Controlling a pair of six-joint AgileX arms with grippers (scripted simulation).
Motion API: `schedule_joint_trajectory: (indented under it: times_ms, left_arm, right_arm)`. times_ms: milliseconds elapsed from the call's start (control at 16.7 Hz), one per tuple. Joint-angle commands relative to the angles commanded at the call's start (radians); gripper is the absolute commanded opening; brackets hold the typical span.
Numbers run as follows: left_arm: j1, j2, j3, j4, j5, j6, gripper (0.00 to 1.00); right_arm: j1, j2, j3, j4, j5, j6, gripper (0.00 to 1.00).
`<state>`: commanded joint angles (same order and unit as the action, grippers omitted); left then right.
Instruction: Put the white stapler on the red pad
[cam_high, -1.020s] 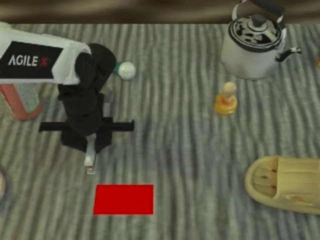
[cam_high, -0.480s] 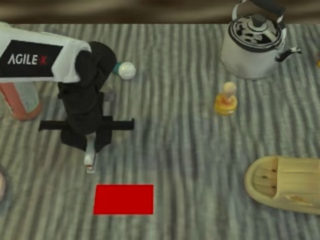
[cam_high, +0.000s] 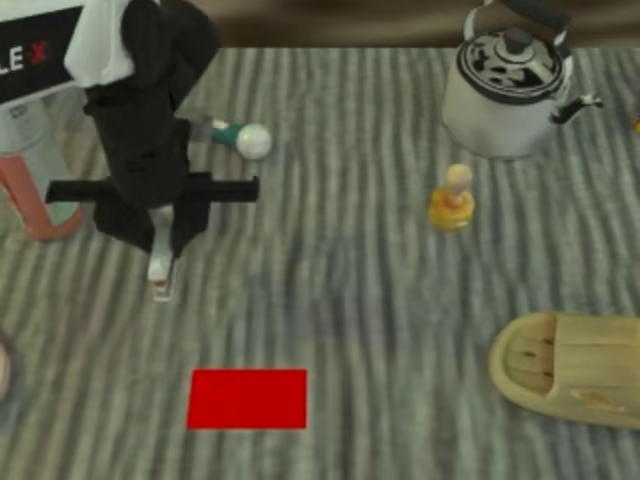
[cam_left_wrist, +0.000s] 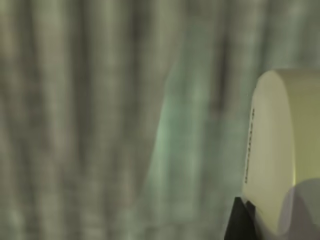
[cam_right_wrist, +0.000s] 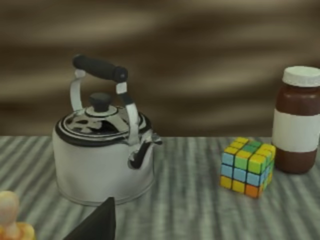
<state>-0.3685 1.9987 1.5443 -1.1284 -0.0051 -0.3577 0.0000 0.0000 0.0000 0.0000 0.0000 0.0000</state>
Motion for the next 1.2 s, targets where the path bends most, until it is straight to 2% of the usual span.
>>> schedule_joint_trajectory:
  times_ms: [420,660,900,1200]
  left_arm:
    - [-0.003,-0.015,0.020,-0.028,0.000,0.001,0.00]
    - [-0.027,-0.015,0.021,-0.038,0.000,-0.105,0.00]
    - [-0.073,-0.027,0.010,-0.053,0.001,-0.380,0.00]
    - [-0.144,-0.069,-0.043,-0.070,0.004,-0.894,0.00]
  right_arm:
    - [0.000,0.000,0.000,0.000,0.000,0.000,1.00]
    - [0.000,0.000,0.000,0.000,0.000,0.000,1.00]
    - [0.000,0.000,0.000,0.000,0.000,0.000,1.00]
    - [0.000,0.000,0.000,0.000,0.000,0.000,1.00]
